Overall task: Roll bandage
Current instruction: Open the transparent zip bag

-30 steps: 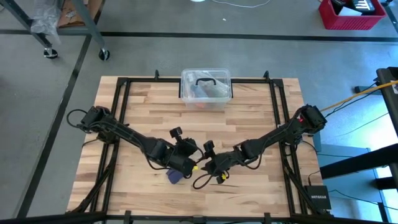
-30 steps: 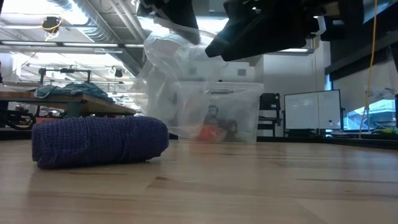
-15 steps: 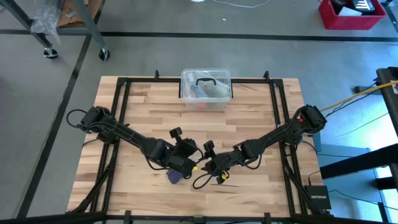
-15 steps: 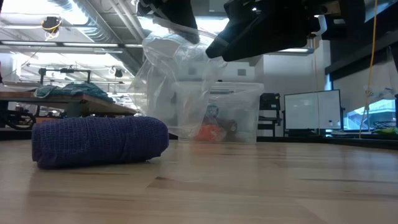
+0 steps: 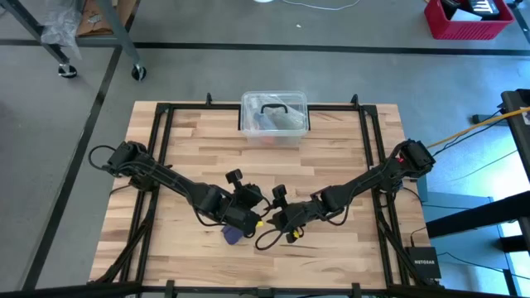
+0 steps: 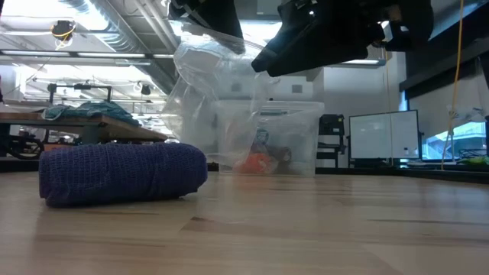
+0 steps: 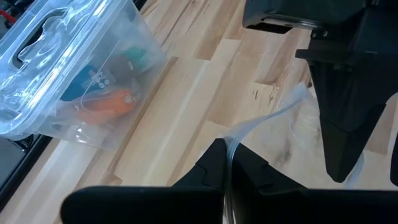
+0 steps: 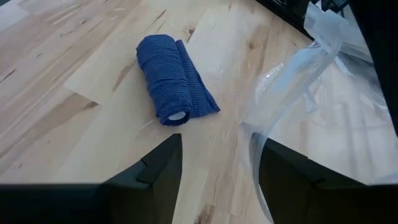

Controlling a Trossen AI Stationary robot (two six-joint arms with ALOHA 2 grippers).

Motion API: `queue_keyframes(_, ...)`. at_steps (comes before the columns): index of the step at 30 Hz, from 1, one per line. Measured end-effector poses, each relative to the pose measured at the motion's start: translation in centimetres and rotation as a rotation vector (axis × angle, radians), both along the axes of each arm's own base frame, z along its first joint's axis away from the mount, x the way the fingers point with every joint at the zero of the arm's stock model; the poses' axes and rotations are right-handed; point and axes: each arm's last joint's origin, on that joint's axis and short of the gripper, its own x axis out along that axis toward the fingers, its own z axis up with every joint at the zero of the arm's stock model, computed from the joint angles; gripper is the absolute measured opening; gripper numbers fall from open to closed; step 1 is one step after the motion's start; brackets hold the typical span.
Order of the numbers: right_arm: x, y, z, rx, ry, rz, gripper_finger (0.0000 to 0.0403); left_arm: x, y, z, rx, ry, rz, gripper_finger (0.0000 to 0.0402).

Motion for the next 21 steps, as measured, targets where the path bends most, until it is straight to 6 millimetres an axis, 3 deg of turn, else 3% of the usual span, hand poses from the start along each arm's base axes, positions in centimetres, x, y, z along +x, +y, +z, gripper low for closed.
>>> queue_keyframes(13, 0.02, -0.02, 0.03, 0.016, -0.005, -0.023, 0.0199, 0.00, -0.01, 0.00, 0.000, 0.000, 0.000, 0.0001)
queue_keyframes(21, 0.01, -0.03, 0.01, 0.013, -0.003, -0.024, 0.0276, 0.00, -0.02, -0.02, -0.007, 0.003, -0.004, 0.0001)
